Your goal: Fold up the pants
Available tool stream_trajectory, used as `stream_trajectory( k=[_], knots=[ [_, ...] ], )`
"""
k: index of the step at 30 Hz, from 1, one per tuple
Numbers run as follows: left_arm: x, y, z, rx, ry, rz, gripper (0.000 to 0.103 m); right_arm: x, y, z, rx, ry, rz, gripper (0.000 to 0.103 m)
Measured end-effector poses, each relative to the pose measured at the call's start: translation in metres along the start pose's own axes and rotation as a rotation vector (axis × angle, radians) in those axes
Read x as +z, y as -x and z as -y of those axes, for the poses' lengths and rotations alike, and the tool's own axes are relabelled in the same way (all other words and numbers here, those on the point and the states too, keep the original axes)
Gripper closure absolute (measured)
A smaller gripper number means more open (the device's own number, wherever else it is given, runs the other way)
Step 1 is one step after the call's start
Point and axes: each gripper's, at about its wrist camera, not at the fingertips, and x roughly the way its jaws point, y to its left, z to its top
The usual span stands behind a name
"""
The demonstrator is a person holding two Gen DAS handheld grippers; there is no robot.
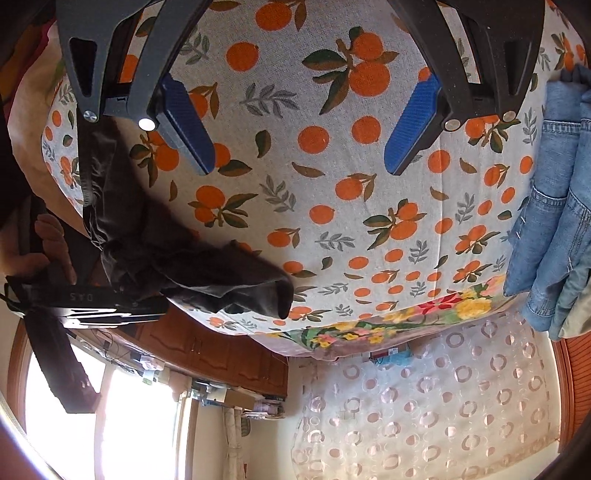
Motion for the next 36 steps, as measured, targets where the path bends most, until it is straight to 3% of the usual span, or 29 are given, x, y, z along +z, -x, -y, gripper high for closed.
stream_trajectory(
  k=[9, 18, 20, 23, 30, 36],
  knots=[
    [-0.003, -0.006, -0.003, -0.019, 0.008, -0.014, 0.009, 0.007, -0.029, -0.008, 0.082, 0.046, -0.119, 0.064],
    [-0.006, -0.008, 0.000, -0.028, 0.007, -0.018, 0.009, 0.015, -0.039, -0.018, 0.055, 0.113, -0.171, 0.064],
    [-0.007, -0.007, 0.000, -0.027, 0.006, -0.020, 0.009, 0.013, -0.037, -0.019, 0.041, 0.112, -0.152, 0.064],
    [-0.008, -0.006, 0.003, -0.030, 0.003, -0.021, 0.009, 0.012, -0.026, -0.014, 0.012, 0.086, -0.098, 0.094],
    [-0.004, -0.002, 0.026, -0.063, -0.037, -0.014, 0.009, -0.010, 0.041, 0.030, -0.151, -0.079, 0.097, 0.097],
    [0.002, -0.008, 0.053, -0.121, -0.072, -0.025, 0.009, -0.044, 0.082, 0.063, -0.275, -0.181, 0.133, 0.097]
  ],
)
